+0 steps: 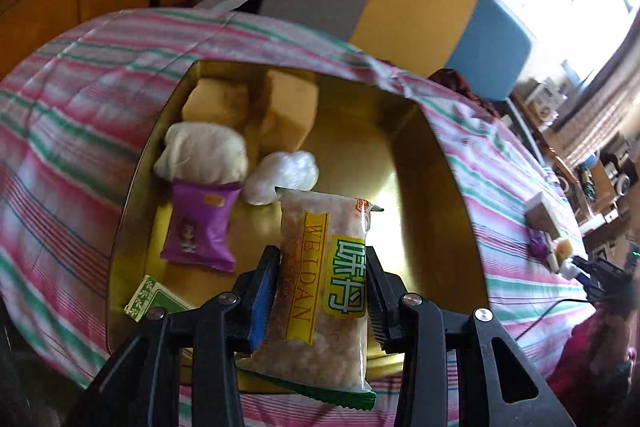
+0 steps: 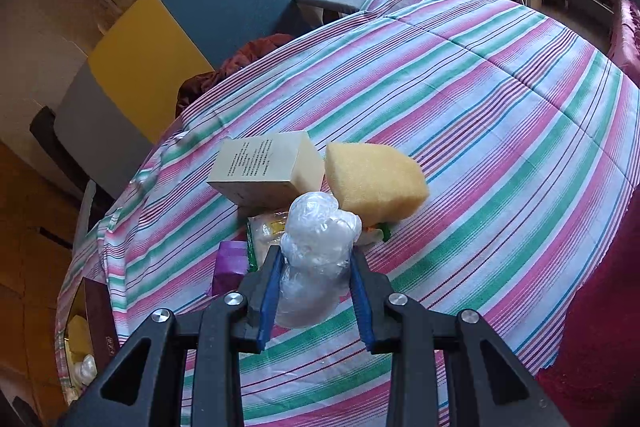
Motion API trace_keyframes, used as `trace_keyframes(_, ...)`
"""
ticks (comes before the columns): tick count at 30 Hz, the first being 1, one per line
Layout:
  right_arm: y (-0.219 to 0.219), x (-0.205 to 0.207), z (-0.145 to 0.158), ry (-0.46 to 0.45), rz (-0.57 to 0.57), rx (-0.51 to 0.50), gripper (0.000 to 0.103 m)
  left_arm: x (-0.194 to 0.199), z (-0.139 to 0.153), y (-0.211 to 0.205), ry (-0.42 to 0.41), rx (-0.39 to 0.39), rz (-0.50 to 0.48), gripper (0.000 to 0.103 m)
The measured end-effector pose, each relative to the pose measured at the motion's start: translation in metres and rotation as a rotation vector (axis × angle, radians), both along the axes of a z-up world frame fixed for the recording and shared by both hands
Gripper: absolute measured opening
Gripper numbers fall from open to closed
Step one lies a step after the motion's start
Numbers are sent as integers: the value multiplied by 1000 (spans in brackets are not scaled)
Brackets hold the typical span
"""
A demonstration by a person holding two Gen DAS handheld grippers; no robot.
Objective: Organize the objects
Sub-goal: 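Lower the WEIDAN packet into the gold tray and open the left gripper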
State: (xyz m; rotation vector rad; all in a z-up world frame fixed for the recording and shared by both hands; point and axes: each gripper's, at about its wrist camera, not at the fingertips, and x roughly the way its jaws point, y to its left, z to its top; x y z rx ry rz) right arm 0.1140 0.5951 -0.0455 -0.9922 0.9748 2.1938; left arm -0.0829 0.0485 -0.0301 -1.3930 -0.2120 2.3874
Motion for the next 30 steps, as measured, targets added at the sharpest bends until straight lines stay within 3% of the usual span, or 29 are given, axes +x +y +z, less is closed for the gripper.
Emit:
trace_keyframes(15,0,1,1,13,0,-3,32,-14,-39,14,-36,-185,37,42)
trace_keyframes(20,2,3,2,25,-8,-2,32,-14,-40,11,-28,-193,40,44)
trace_keyframes(25,2,8,8,58,-20,13,32,-10,-32,6,-6,-169,34,52)
trace_keyframes(30,-2,13,19,118,4,25,32,1,-14,2,66,-175,30,52)
